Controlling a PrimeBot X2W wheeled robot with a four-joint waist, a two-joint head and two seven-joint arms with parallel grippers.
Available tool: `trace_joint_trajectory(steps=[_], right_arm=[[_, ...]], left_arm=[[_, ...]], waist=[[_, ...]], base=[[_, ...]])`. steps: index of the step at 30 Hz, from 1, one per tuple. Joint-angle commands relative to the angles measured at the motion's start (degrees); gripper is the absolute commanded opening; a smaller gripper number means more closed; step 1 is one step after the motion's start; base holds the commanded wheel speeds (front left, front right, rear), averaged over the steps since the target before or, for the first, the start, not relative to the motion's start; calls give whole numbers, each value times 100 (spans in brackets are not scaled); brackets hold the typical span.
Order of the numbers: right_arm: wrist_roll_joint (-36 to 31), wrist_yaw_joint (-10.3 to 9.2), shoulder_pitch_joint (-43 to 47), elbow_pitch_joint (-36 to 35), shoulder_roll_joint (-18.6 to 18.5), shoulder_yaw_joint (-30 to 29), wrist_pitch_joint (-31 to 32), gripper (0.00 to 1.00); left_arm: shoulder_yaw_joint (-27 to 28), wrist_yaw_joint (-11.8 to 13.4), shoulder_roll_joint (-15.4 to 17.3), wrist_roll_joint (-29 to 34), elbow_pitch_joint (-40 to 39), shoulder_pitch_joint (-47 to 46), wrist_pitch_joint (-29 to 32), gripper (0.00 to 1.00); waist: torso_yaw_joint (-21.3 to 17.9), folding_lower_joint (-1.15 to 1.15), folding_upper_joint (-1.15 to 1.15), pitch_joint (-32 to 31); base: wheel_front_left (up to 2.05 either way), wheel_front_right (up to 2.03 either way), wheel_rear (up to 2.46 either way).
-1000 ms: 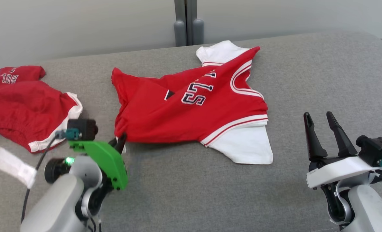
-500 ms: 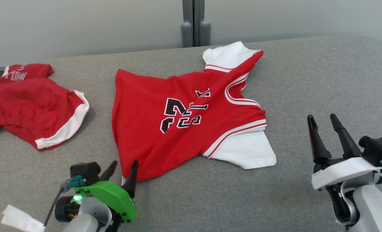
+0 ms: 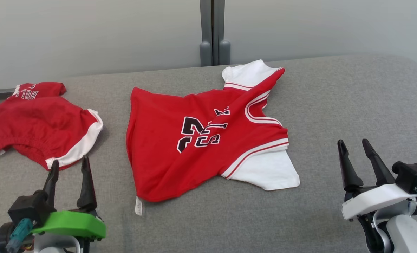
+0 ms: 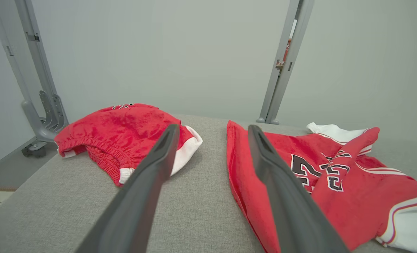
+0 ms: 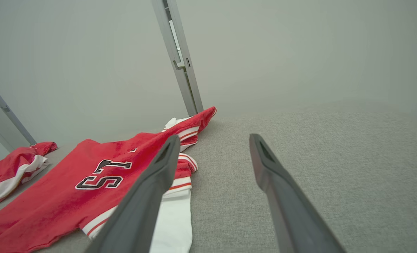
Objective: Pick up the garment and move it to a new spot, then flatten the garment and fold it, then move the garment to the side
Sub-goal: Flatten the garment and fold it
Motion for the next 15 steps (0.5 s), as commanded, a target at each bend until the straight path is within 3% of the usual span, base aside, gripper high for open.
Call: trace_joint_trajectory(steps=[1, 8, 15], right_arm=[[-88, -4, 102, 25, 8, 57, -14, 100], [-145, -4, 123, 301, 144, 410, -14, 100], [80, -4, -293, 923, 147, 796, 71, 100]], left_arm=[[239, -110, -124, 215, -118, 270, -14, 100], [937, -799, -733, 976, -195, 707, -17, 100], [1326, -1301, -1170, 1435, -127, 697, -18, 100]], waist=[[-24, 0, 0, -54], [-59, 0, 0, -88], [35, 0, 0, -38]], base=[[0, 0, 0], [0, 0, 0], [0, 0, 0]])
